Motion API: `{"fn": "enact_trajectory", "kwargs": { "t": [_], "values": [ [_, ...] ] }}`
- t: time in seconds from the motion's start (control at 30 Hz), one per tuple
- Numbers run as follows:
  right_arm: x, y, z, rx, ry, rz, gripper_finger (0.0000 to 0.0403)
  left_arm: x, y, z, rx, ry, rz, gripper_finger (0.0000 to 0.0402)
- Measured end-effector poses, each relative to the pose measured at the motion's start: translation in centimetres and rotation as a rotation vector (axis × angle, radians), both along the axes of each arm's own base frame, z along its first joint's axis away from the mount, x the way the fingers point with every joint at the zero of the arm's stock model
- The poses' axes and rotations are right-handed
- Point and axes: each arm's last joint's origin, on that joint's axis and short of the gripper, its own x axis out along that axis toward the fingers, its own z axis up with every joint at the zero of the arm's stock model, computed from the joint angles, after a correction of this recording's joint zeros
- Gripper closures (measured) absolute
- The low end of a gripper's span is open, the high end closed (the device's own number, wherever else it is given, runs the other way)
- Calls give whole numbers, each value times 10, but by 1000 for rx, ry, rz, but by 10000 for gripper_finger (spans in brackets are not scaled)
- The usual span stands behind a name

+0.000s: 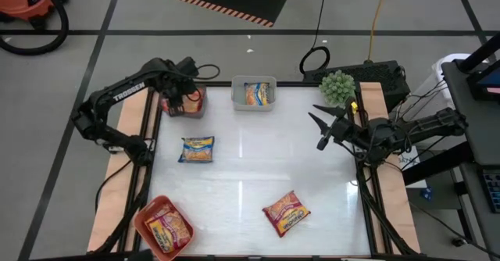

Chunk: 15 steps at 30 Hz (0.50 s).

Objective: Sort Maruchan noodles
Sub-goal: Put the orange noodle pack into the black bin

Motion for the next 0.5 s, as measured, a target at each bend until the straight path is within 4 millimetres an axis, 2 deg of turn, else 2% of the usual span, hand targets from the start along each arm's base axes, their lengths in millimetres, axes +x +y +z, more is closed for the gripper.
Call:
{"fn": "enact_trajectory", "kwargs": {
  "t": [0.5],
  "values": [
    [0, -1, -3, 45, 1, -24, 282, -6, 6, 1, 75, 77, 19, 270]
  ]
}}
